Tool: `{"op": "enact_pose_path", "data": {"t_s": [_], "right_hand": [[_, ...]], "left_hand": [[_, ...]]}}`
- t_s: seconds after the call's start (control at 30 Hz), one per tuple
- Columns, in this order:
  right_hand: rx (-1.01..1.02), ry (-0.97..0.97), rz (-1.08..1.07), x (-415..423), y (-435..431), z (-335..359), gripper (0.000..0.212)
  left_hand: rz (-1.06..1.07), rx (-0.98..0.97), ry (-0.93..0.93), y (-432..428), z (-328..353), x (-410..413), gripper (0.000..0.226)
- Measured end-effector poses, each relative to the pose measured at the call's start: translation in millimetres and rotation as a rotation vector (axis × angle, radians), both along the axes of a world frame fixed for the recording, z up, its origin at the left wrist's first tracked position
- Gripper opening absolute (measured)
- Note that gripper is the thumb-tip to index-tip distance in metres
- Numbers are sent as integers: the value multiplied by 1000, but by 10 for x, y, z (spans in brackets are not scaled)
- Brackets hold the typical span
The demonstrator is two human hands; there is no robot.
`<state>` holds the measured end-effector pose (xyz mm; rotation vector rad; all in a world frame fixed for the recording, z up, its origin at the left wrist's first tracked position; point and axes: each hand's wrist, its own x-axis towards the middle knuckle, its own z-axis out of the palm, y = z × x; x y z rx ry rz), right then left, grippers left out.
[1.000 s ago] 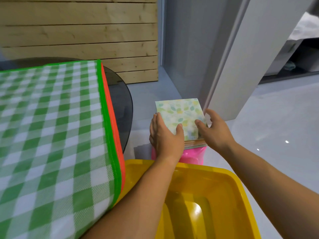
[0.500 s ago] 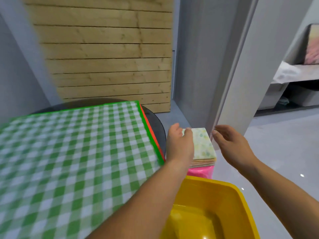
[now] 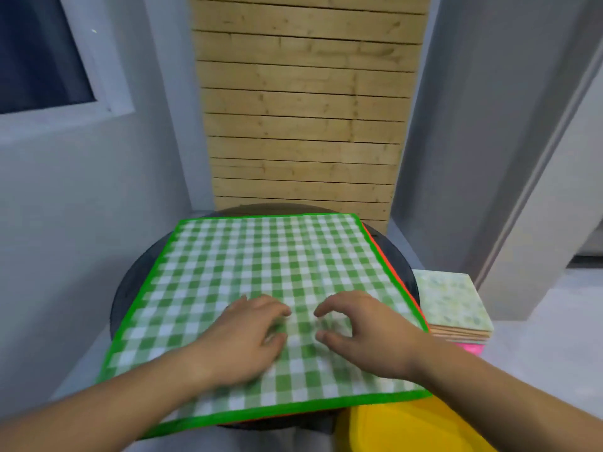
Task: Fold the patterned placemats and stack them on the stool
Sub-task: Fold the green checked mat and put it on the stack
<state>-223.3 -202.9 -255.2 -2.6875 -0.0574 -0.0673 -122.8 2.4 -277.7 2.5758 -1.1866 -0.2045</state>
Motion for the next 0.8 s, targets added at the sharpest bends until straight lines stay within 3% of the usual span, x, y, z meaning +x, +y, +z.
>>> {"op": "enact_pose_path", "data": {"t_s": [0.1,0.3,0.43,0.57,0.8], "right_hand": [[25,9,79,72,296,-162,38],[7,-3,165,-5,460,-397,35],[-6,35,201,-79,485,-444,44],[-10,76,238,-138,483,-456,57],[28,59,216,-171,500,-451,51]], "left_hand": [[-80,70,-45,407,-53,-113,43],[-173,117,11,662,-160,-257,65],[-210,143,-4,712,-238,-238,79],[-211,120,33,735,-232,-199,78],[-201,41,98,788,-217,-143,74]]}}
